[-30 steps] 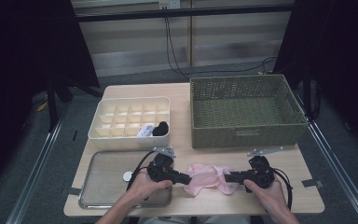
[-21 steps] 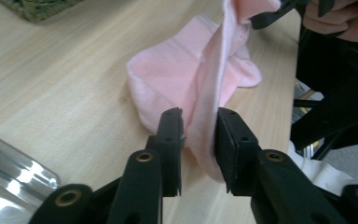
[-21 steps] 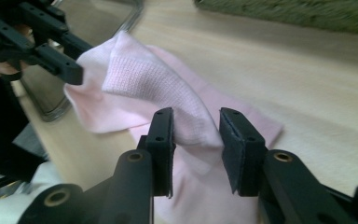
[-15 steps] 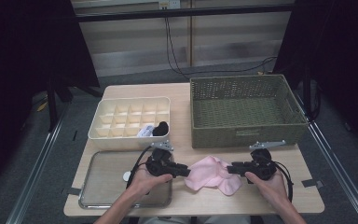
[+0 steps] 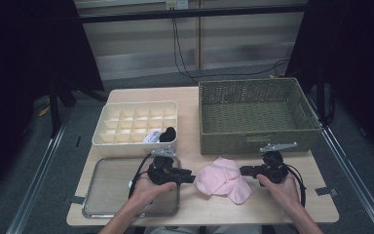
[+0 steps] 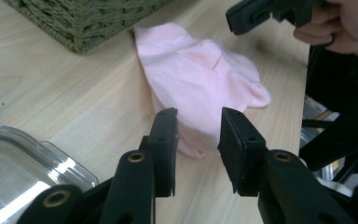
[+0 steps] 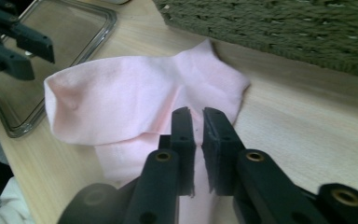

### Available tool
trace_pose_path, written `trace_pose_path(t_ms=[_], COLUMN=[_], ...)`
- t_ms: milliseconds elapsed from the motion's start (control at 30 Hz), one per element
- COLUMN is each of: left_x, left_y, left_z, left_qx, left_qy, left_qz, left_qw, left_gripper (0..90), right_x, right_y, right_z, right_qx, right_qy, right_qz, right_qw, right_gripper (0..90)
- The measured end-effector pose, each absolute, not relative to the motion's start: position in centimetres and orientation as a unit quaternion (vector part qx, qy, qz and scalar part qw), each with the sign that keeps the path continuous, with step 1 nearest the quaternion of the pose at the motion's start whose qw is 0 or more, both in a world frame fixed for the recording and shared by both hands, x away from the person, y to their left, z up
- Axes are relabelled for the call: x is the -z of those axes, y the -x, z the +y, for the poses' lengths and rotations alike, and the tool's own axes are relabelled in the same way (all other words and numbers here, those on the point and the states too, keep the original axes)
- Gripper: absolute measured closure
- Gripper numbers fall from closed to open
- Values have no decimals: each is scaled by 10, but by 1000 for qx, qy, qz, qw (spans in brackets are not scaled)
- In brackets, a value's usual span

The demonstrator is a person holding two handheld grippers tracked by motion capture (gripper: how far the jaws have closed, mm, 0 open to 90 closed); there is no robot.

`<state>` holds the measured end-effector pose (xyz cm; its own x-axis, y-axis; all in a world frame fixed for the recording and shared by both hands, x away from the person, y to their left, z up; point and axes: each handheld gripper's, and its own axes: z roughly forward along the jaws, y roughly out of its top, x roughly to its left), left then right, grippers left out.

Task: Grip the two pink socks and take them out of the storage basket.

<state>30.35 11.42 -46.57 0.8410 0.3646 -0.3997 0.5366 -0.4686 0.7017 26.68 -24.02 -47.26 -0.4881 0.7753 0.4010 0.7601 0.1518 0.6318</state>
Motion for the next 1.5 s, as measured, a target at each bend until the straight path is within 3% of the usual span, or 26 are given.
trace_pose_path(t_ms=[200, 367, 533, 633, 700, 800, 900, 1000, 1067, 1233, 1300, 1500], left_x=[463, 465, 467, 473, 478, 479, 481, 482, 480, 476, 476, 478], left_y=[-295, -292, -288, -290, -293, -295, -295, -297, -298, -299, -302, -310], left_z=[113, 114, 116, 112, 106, 100, 97, 99, 103, 111, 115, 119], left_qx=[94, 91, 92, 99, 105, 107, 92, 96, 104, 105, 112, 106], left_qy=[-855, -854, -852, -855, -851, -857, -862, -856, -850, -846, -841, -835], left_qz=[255, 260, 261, 269, 281, 271, 269, 273, 276, 278, 282, 299], left_qw=[441, 442, 444, 433, 430, 426, 421, 428, 437, 444, 448, 450], left_gripper=[649, 638, 620, 549, 470, 474, 588, 764, 847, 867, 863, 844], right_x=[471, 480, 493, 494, 496, 496, 497, 498, 497, 491, 493, 493], right_y=[-271, -289, -299, -299, -298, -297, -297, -298, -297, -297, -300, -308], right_z=[-237, -232, -228, -225, -225, -223, -223, -223, -223, -225, -226, -218], right_qx=[-401, -390, -379, -368, -369, -364, -363, -367, -369, -383, -387, -394], right_qy=[-497, -501, -509, -510, -510, -509, -508, -508, -502, -500, -503, -503], right_qz=[770, 772, 773, 777, 777, 779, 781, 779, 782, 776, 772, 769], right_qw=[22, 20, 18, 22, 25, 32, 30, 18, 15, 24, 27, 29], right_gripper=[677, 641, 632, 639, 652, 716, 817, 900, 900, 900, 785, 698])
